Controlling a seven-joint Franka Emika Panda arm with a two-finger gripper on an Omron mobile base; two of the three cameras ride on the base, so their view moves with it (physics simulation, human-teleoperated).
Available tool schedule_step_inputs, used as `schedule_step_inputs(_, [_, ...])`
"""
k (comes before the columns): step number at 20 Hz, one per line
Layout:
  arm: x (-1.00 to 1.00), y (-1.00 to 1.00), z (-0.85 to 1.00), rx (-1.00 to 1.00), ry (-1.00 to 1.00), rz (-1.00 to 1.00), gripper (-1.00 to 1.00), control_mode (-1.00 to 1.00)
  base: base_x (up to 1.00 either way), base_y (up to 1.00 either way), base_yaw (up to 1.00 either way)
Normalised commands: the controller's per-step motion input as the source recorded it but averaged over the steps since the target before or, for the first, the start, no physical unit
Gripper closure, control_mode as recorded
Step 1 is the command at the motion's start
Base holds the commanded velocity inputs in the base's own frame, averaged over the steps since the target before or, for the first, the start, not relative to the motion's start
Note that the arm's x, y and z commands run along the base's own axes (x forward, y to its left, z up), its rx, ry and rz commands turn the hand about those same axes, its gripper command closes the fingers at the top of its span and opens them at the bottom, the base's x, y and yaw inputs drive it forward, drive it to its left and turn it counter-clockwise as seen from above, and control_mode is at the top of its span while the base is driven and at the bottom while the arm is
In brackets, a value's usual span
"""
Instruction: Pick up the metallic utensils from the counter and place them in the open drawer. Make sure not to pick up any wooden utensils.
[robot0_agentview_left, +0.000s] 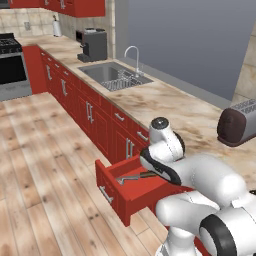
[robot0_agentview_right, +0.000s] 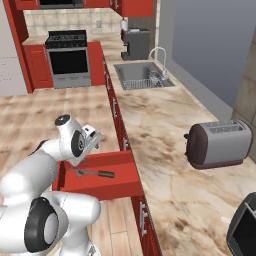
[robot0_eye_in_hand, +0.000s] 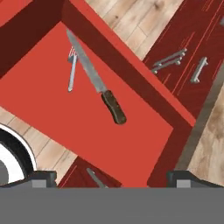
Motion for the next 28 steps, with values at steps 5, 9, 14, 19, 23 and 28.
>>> schedule_step_inputs(5, [-0.32,-0.03,0.11,0.31,-0.05,-0.45,-1.00,-1.00,0.00,0.00,0.00])
schedule_step_inputs(9, [-0.44,-0.21,0.30,0.34,-0.05,-0.22,-1.00,-1.00,0.00,0.00,0.00])
schedule_step_inputs(14, [-0.74,-0.18,0.20,0.30,-0.16,-0.06,-1.00,-1.00,0.00,0.00,0.00])
schedule_step_inputs(19, [-0.95,-0.15,0.20,0.14,-0.24,0.00,-1.00,-1.00,0.00,0.00,0.00])
schedule_step_inputs(23, [-0.80,-0.05,0.29,0.02,-0.19,-0.01,-1.00,-1.00,0.00,0.00,0.00])
schedule_step_inputs(28, [-0.32,0.00,0.38,0.00,0.04,-0.13,-1.00,-1.00,0.00,0.00,0.00])
